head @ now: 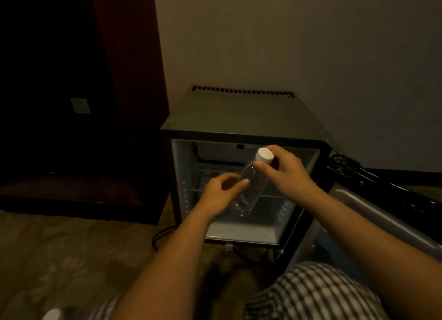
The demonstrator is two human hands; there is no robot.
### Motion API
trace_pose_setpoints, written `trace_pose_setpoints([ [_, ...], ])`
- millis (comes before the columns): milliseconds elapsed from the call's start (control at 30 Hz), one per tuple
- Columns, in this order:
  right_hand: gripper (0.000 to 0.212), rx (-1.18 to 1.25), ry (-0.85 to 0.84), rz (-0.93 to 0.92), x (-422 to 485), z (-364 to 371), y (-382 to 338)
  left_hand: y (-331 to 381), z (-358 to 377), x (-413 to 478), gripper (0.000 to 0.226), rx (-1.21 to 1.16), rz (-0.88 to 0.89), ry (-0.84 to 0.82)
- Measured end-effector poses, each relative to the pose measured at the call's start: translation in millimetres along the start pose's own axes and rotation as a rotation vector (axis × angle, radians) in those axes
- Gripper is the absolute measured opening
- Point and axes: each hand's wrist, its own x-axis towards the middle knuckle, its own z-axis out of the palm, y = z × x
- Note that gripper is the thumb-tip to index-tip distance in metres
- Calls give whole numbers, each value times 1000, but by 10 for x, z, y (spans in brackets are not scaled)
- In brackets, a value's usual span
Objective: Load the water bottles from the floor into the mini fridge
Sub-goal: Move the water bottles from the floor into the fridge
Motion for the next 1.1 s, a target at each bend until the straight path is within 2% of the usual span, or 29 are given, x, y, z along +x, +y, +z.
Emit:
trace_pose_setpoints([
  [200,24,-47,-26,134,35,363,557,-524,355,209,34,-183,-248,44],
  [333,21,-45,-49,251,-9,694,921,-917,513,291,31,-229,-412,32],
  [533,22,-48,-80,357,-125,1170,1393,-1408,586,473,44,-288,-608,18],
  [867,31,-48,-107,425,-74,1701,1793,-1899,629,708,45,-429,-704,18],
  [1000,28,-29,-82,456,-9,1814,1912,-1992,670,809,38,-486,-754,50],
  [1100,25,12,-64,454,67,1829,1992,-2069,705,850,43,-549,-786,75],
])
